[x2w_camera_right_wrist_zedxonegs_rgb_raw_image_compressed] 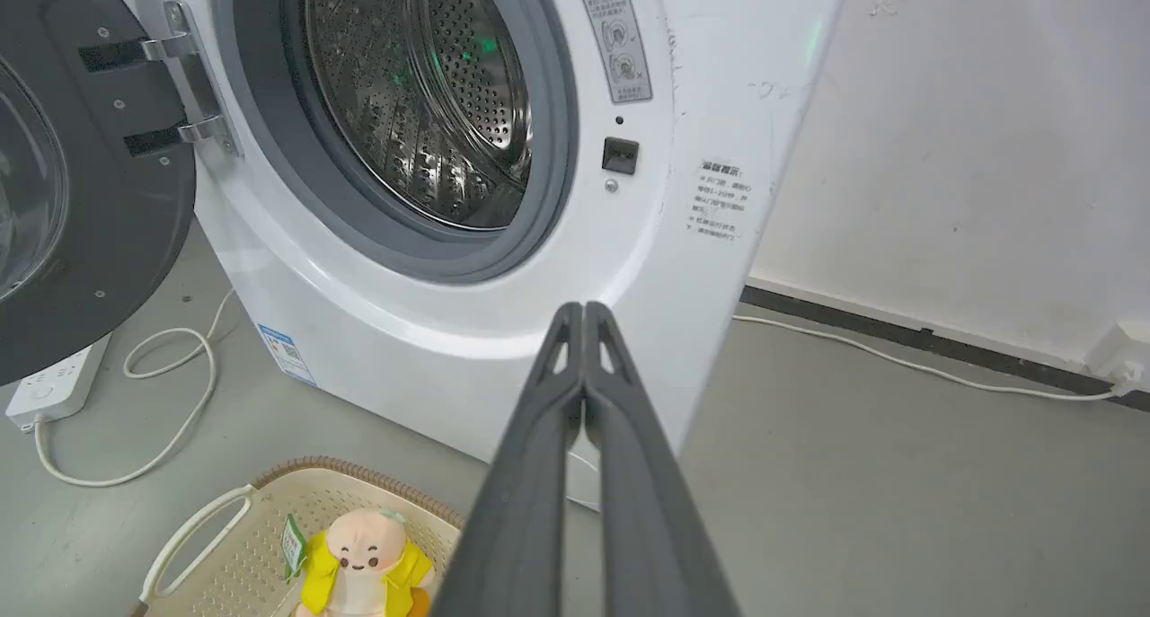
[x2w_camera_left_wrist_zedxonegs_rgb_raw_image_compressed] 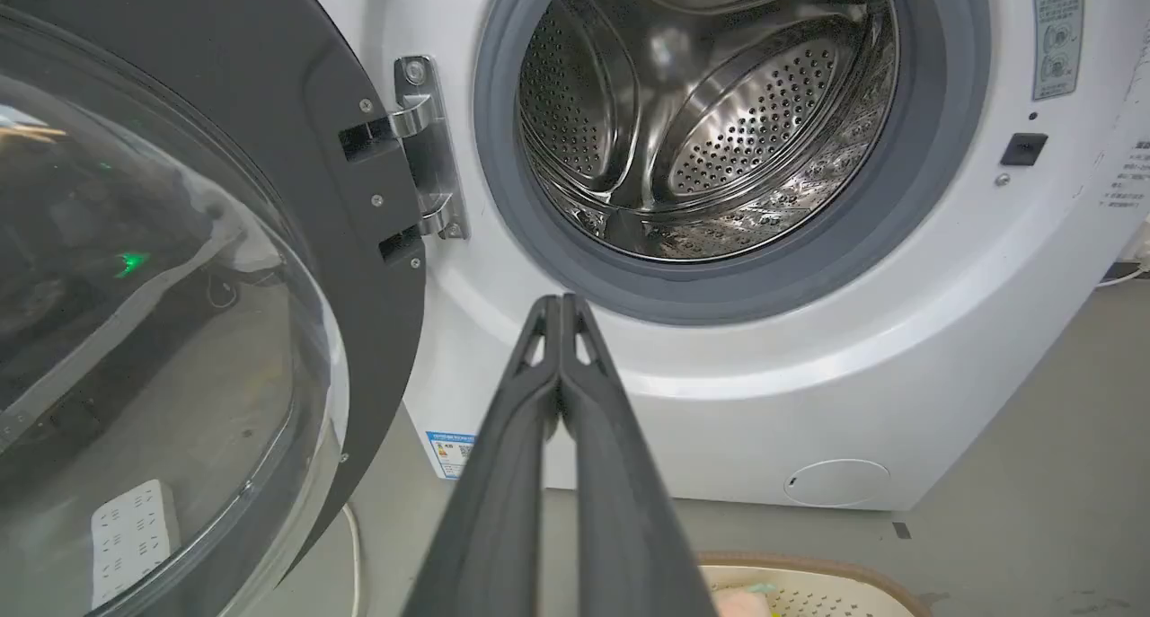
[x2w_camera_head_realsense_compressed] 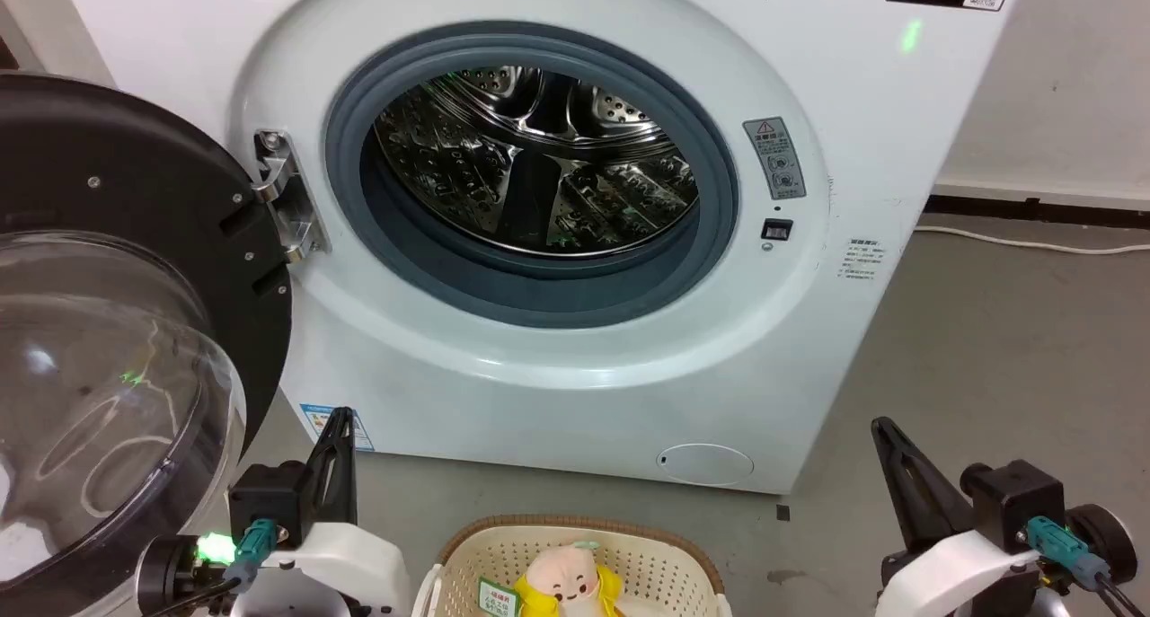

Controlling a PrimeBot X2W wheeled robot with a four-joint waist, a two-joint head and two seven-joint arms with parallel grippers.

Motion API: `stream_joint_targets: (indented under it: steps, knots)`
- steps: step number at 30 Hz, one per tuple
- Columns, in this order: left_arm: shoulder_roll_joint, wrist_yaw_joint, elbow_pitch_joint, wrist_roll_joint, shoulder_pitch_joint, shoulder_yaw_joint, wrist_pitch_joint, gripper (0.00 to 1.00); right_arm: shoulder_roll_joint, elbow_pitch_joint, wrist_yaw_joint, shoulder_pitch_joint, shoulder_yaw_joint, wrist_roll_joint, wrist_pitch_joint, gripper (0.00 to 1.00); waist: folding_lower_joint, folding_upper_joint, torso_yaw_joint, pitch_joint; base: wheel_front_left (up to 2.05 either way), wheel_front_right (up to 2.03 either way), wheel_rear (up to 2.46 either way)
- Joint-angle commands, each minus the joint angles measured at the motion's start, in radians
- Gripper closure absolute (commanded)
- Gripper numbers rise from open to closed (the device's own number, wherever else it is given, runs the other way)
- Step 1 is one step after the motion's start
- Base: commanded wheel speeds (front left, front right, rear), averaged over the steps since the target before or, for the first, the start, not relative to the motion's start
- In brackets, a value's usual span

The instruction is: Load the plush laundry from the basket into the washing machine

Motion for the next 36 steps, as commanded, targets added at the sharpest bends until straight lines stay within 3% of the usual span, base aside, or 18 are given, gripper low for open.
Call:
stream_joint_targets:
  steps: [1, 36]
  knots:
    - [0.000, -0.004, -0.004, 0.003, 0.011, 0.001, 0.000, 1.00, 0.000, 0.001, -0.001, -0.012, -0.001, -0.006, 0.001, 1.00, 0.0000, -0.0001, 0.000, 0.000, 0.00, 0.00, 0.00]
    - [0.000, -0.004, -0.004, 0.003, 0.011, 0.001, 0.000, 1.00, 0.000, 0.001, -0.001, -0.012, -0.001, -0.006, 0.001, 1.00, 0.0000, -0.0001, 0.000, 0.000, 0.00, 0.00, 0.00]
